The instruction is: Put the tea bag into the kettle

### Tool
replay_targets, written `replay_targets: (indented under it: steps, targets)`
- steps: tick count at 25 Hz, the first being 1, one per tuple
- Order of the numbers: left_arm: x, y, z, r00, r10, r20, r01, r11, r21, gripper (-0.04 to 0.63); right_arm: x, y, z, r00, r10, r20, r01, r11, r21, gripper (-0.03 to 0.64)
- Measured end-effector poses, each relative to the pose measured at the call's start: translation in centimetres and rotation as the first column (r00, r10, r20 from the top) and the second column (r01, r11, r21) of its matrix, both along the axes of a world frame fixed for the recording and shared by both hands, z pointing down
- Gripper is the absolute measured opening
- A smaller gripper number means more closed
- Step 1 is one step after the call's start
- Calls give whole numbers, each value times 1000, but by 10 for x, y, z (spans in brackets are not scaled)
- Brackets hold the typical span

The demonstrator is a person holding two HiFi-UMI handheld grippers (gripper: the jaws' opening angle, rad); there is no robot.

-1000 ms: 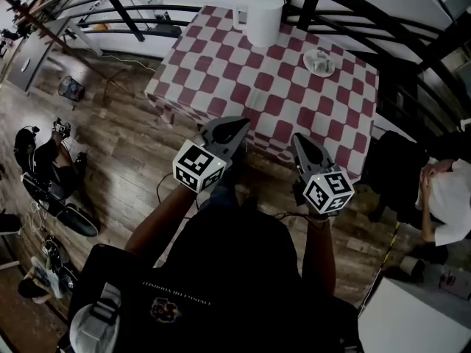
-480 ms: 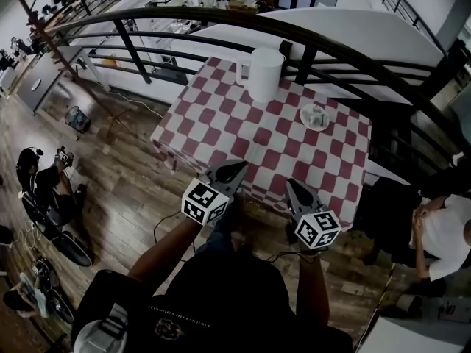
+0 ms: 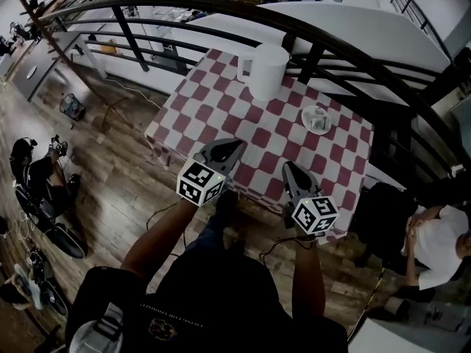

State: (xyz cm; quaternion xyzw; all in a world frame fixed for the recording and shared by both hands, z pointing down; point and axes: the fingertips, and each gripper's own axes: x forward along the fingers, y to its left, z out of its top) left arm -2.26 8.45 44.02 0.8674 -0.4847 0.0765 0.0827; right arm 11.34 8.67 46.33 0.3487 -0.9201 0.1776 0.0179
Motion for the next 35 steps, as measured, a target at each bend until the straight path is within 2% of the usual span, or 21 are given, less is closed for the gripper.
replay_targets:
  steps: [11,16,23,28,35]
  targets:
    - [-54,-128,9,999,-50,-1,50,998,-33,3,-48,-134,4,1000,-8,21,9,1000,-20,18]
    - [-82,-197,2,997,-74,3,74,997,-17,6,-63,-201,0,999,27,19,-26,1000,-10,20]
    - [-107,-270,-4,995,-99,22,99,995,-25,5,-77,-269,-4,997,82,2,-82,996,-23,20]
    - [-110,-303,4,997,-78,19,79,995,-55,3,-82,-300,-3,992,120,-35,-121,992,-35,20]
    - [-114,-335,4,995,-96,7,96,992,-83,3,-77,-332,-8,985,157,-73,-161,986,-46,20]
